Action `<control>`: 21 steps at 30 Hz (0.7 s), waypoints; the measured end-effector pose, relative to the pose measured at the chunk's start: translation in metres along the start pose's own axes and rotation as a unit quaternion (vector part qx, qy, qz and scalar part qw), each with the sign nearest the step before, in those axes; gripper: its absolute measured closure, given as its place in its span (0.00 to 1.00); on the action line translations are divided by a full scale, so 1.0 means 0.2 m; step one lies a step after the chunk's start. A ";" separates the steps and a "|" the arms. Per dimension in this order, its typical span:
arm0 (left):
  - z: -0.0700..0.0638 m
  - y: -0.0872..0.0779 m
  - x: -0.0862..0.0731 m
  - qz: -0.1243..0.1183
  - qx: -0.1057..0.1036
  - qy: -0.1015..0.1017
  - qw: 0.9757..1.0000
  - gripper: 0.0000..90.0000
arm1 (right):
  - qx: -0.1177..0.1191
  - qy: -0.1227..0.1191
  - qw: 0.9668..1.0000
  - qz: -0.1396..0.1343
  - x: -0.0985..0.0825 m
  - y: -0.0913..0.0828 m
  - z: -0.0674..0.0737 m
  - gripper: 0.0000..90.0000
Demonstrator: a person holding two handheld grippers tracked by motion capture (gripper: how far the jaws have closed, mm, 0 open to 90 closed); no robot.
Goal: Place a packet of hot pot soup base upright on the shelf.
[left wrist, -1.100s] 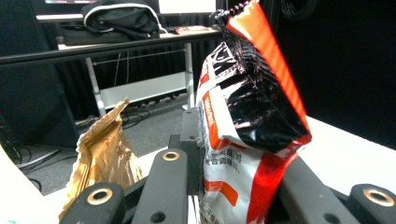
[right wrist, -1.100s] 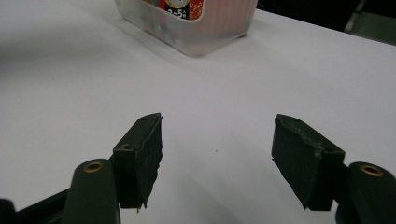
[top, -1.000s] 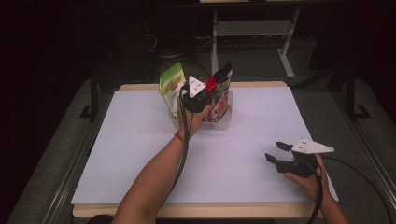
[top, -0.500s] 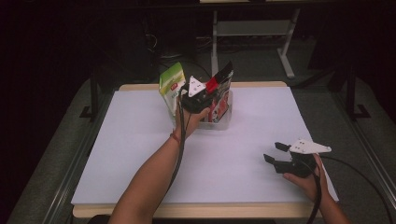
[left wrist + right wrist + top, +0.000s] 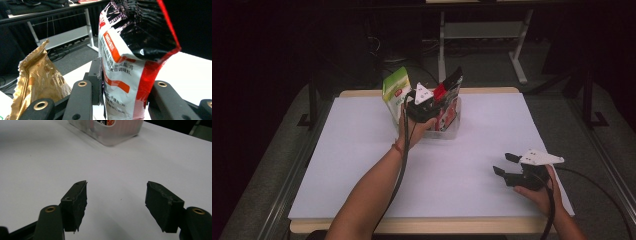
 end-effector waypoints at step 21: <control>0.01 -0.13 0.03 0.005 -0.010 0.024 1.000 0.69 | 0.001 0.003 1.000 0.002 0.00 0.00 0.00 0.37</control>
Point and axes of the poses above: each handheld gripper's, and its own axes: y roughly forward along the jaws, x roughly out of its top, z roughly to its left, the point moved 1 cm from there along y, roughly forward along the jaws, and after that the axes turned 7 degrees about y, right-handed, at the moved point
